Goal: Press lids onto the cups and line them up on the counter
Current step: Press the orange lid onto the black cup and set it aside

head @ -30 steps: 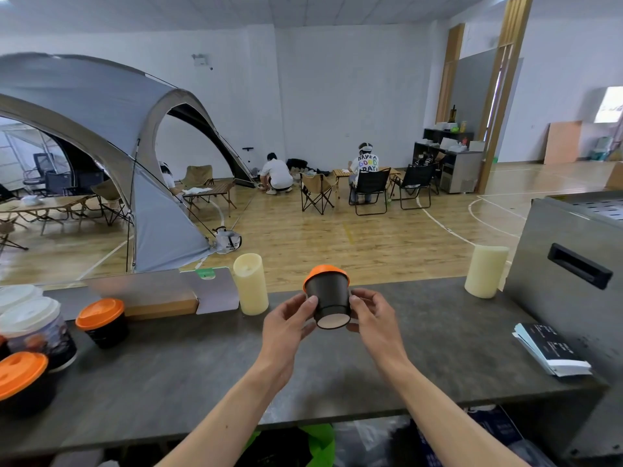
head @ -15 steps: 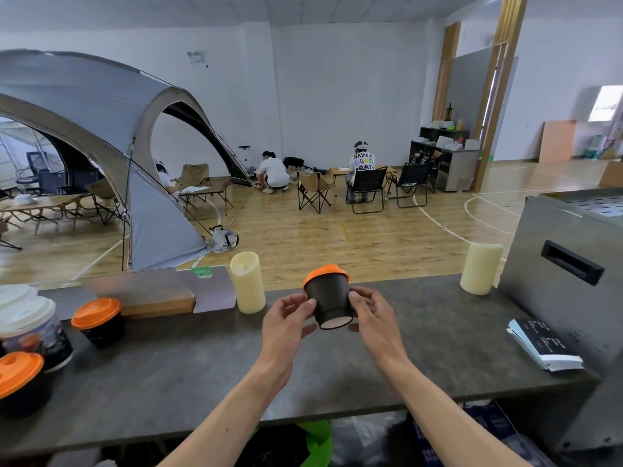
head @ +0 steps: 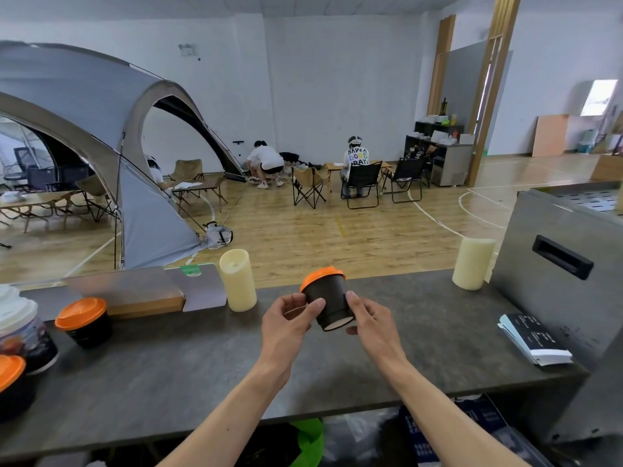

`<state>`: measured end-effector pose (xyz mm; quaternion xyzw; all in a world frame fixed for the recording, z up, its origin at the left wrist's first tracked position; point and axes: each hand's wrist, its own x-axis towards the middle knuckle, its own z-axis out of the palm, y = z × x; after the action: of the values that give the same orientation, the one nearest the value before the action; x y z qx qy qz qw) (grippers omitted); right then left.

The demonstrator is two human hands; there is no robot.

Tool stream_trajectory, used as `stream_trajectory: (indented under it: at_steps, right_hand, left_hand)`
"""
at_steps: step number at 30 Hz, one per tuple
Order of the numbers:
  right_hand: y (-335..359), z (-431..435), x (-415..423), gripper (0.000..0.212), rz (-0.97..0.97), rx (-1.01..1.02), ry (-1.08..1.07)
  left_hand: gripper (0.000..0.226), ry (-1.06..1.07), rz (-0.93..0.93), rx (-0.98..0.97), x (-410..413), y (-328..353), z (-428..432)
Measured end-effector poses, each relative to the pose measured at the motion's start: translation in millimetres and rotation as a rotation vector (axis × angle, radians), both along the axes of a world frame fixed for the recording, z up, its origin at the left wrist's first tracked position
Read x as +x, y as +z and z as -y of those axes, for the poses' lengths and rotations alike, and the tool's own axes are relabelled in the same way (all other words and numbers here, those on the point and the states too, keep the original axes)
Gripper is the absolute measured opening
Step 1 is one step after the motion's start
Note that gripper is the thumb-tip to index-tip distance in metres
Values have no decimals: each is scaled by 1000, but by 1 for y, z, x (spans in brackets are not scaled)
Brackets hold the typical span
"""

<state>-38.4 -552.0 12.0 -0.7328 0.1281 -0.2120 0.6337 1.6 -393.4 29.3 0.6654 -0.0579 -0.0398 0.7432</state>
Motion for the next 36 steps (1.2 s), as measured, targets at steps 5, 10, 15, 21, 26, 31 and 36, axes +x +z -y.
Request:
stream_trajectory:
  at_steps: [5,10,15,21,26,31,36]
  right_hand:
    - [-3,18,-2,29,42,-20,0]
    - [-10,42,-1,45,32,-113,3]
    - [-16,78,-8,72,-103,-466,108]
    - [-24,154,-5,70,-304,-638,42]
    - [-18,214,13,73,-439,-639,20]
    - [-14,250,23,72,-486,-565,-39]
    - [-20,265,27,76,-511,-503,-19]
  left_hand:
    - [42,-89,183,216,11,-7,11]
    - [58,-258,364,483,21,-15,40]
    - [79,-386,346,587,40,-22,78]
    - [81,-498,273,663,67,-24,156]
    - [73,-591,236,697,82,-28,235]
    - [79,-613,247,719,90,-32,285]
    - [78,-593,255,757,109,-55,308]
